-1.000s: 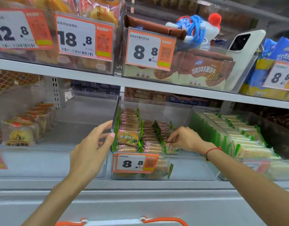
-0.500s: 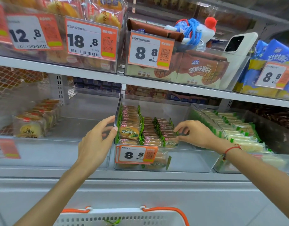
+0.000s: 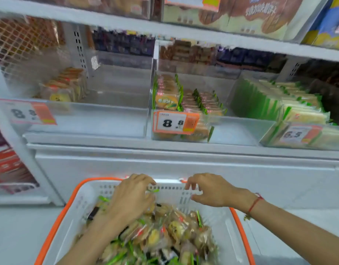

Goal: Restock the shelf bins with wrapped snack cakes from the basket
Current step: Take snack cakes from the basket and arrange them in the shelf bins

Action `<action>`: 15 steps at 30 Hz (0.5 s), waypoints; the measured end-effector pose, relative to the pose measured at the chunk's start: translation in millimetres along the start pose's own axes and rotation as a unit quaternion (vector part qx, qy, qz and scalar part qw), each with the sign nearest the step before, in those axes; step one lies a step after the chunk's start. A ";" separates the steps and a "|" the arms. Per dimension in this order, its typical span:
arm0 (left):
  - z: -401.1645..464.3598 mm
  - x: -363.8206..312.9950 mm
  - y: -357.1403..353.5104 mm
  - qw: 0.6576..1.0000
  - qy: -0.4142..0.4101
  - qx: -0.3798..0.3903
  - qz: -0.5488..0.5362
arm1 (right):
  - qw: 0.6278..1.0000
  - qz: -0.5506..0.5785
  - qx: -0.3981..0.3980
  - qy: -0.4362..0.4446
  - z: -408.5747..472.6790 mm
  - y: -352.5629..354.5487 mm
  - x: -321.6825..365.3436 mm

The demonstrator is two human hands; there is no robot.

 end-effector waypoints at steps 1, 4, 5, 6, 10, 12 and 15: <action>-2.3 10.5 -11.4 0.999 0.010 0.030 0.027 | 1.000 -0.001 0.027 -0.003 4.9 -14.4 0.5; -16.2 48.9 -45.6 0.989 0.045 0.106 0.088 | 0.996 0.011 0.084 -0.026 20.1 -62.2 5.7; -22.3 61.9 -57.2 0.984 0.056 0.135 0.098 | 0.995 0.018 0.094 -0.035 24.5 -77.4 7.6; -28.2 73.2 -67.9 0.979 0.064 0.163 0.108 | 0.994 0.026 0.094 -0.040 28.1 -90.6 9.8; -39.9 97.8 -92.1 0.975 0.097 0.189 0.063 | 0.994 0.095 0.006 -0.051 48.1 -122.0 30.2; -37.6 98.3 -95.6 0.977 0.113 0.177 0.030 | 0.972 0.196 -0.052 -0.115 65.3 -130.2 40.6; -33.2 98.2 -98.1 0.975 0.141 0.169 -0.008 | 0.926 0.318 -0.035 -0.199 98.0 -144.5 52.7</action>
Point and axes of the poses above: each hand's wrist, its own z-axis towards the middle knuckle, its own y-axis out of the back of the hand, x = y × z, the point moved 1 cm from there along z, towards the middle knuckle, and after that the axes turned 7 degrees about y, right-handed, at the moved point
